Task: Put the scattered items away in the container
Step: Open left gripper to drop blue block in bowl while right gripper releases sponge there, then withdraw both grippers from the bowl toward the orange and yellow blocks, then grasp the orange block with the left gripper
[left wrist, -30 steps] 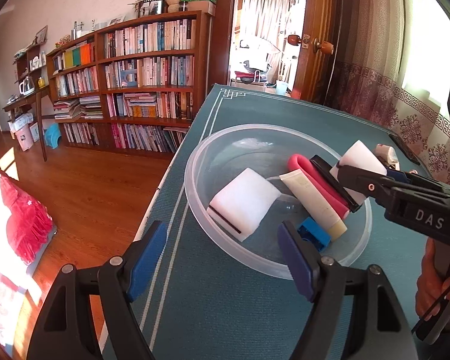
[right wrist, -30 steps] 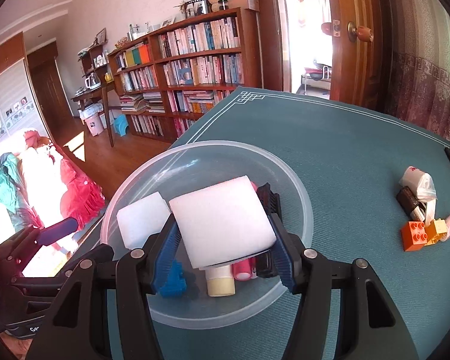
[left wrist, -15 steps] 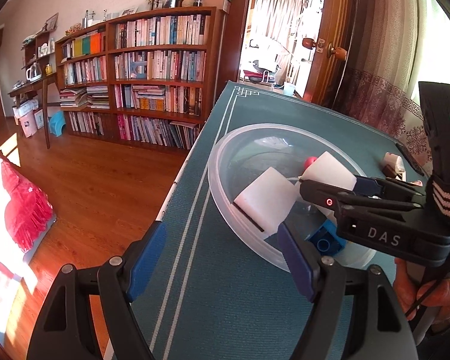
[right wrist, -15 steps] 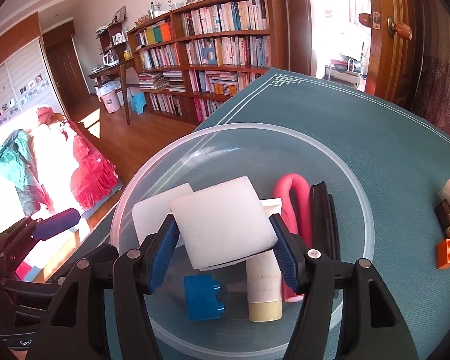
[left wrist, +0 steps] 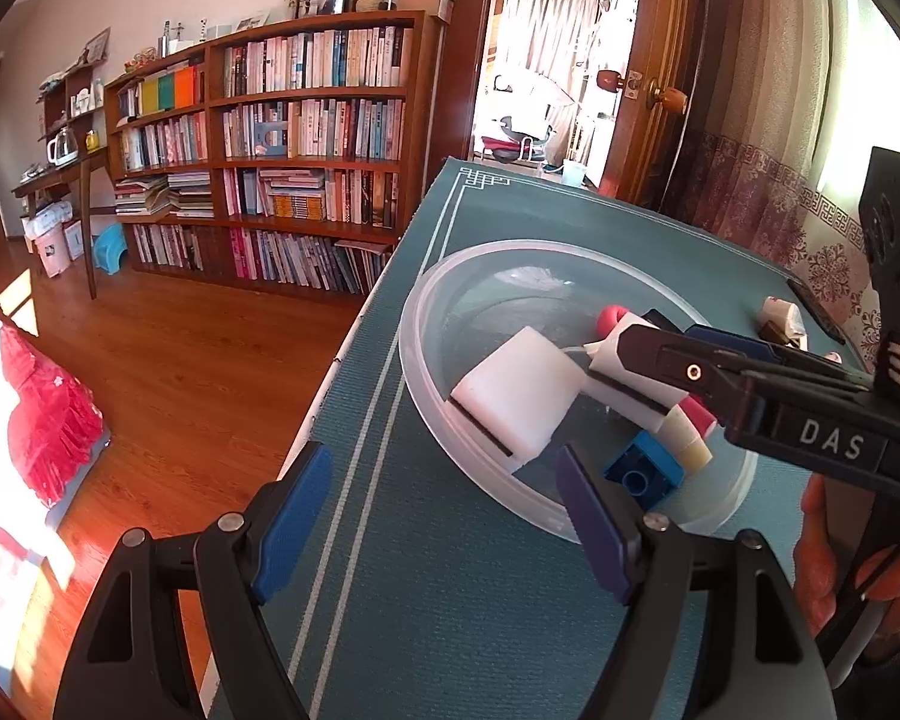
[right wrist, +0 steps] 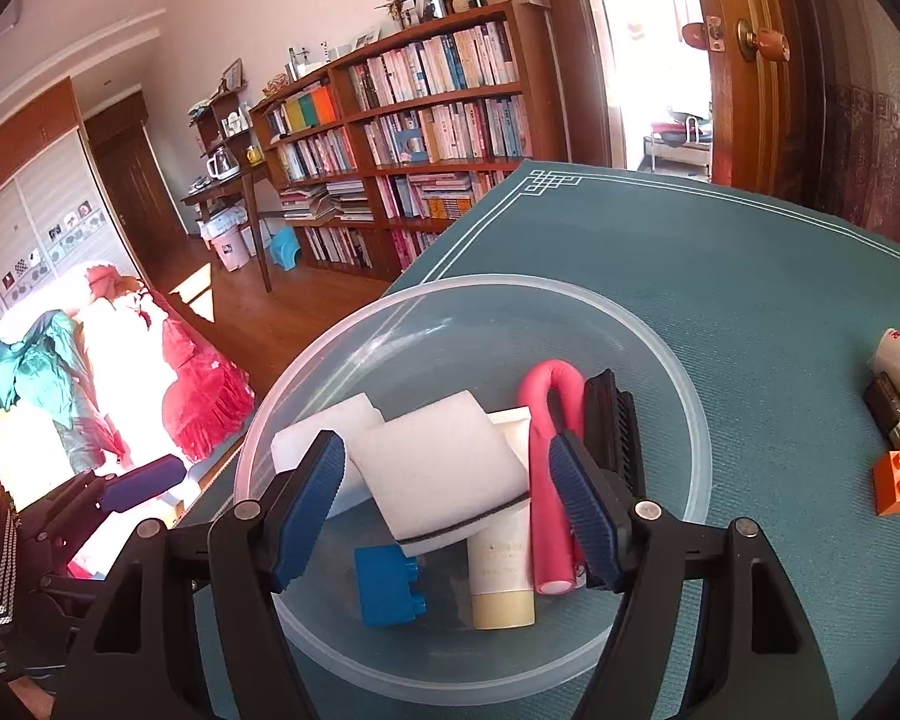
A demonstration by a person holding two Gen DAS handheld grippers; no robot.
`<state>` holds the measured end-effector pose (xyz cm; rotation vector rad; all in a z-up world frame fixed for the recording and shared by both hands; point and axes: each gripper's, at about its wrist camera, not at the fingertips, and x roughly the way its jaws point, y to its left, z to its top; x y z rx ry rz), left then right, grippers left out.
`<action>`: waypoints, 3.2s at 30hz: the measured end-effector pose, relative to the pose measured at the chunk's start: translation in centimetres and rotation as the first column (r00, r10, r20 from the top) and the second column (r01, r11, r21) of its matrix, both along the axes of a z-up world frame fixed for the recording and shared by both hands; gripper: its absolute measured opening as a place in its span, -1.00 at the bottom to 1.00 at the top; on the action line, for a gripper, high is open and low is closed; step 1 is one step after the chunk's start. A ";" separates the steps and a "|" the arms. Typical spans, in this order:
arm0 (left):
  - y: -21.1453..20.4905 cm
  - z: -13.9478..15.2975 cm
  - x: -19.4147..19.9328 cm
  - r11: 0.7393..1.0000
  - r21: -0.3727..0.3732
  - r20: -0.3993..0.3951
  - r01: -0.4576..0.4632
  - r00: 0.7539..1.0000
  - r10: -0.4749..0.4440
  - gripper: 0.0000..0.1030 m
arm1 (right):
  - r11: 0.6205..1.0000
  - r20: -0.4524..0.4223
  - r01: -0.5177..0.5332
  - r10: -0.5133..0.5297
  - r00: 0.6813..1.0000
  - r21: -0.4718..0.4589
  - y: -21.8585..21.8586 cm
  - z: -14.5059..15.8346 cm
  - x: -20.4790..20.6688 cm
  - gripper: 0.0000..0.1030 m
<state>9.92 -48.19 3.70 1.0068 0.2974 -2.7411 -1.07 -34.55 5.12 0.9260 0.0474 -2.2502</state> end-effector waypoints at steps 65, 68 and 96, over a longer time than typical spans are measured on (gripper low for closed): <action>27.7 -1.3 -15.4 0.911 -0.128 0.115 0.392 0.918 -0.379 0.73 | 0.814 0.116 0.578 -0.571 0.813 -0.047 32.4 -4.8 -2.1 0.44; 28.7 -1.8 -16.6 0.909 -0.138 0.134 0.394 0.916 -0.377 0.73 | 0.815 0.114 0.578 -0.571 0.813 -0.043 32.3 -4.9 -2.1 0.44; 28.9 -3.3 -20.7 0.913 -0.057 0.139 0.403 0.909 -0.393 0.48 | 0.817 0.110 0.576 -0.569 0.815 -0.034 31.9 -4.9 -2.2 0.52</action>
